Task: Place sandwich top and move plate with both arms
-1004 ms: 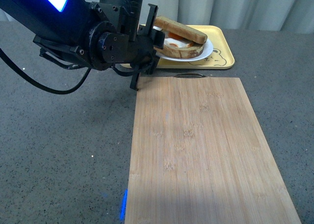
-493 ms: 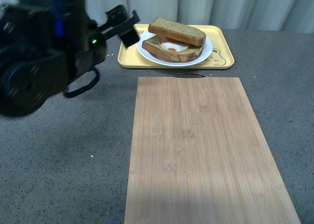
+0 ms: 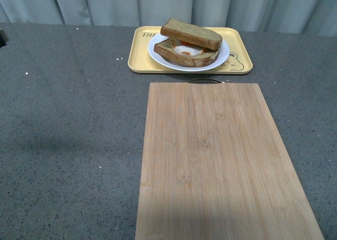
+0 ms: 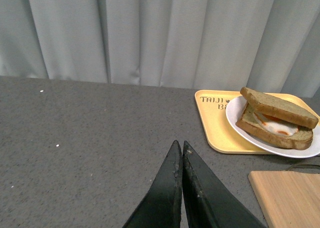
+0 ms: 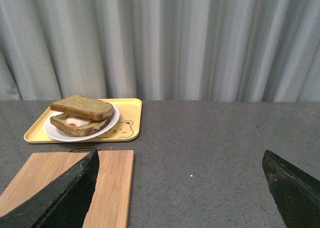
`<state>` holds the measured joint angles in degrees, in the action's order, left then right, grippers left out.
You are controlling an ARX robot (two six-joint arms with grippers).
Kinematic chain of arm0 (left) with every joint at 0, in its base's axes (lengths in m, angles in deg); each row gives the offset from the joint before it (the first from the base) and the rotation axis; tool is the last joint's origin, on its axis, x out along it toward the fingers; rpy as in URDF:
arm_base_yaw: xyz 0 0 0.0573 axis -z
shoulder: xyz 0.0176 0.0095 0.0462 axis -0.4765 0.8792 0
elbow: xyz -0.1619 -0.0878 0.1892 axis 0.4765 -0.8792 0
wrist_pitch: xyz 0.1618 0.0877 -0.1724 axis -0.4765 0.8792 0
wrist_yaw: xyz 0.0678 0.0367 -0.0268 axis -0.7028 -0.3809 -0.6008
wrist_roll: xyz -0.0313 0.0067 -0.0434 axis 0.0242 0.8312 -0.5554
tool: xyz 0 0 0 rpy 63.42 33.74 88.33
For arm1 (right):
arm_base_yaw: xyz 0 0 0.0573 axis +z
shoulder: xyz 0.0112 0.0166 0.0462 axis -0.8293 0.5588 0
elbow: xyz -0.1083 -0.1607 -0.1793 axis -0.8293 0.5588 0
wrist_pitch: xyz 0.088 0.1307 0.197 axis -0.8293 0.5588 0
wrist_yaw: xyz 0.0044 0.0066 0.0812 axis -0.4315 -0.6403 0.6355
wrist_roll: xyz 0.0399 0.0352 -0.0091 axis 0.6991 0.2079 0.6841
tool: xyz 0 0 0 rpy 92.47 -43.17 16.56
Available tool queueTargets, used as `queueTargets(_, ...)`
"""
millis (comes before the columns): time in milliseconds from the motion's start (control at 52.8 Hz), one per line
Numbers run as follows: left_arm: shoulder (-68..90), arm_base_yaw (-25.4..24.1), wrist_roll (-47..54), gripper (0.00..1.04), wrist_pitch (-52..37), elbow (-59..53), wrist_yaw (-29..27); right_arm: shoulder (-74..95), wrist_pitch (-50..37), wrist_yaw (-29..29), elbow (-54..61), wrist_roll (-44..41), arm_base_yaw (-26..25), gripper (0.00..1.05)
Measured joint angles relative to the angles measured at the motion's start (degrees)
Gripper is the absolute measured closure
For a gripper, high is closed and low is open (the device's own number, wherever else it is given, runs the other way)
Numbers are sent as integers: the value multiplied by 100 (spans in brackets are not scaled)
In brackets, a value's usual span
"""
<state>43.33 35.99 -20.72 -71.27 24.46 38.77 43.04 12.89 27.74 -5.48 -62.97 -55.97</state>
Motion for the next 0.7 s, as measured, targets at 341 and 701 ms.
queueTargets(341,-2472,-560,55,101,1733,-811,656,0,0,0,0,0,0,9)
queueTargets(701,-4203,-739,57,101,3023,-1182,721,0,0,0,0,0,0,9)
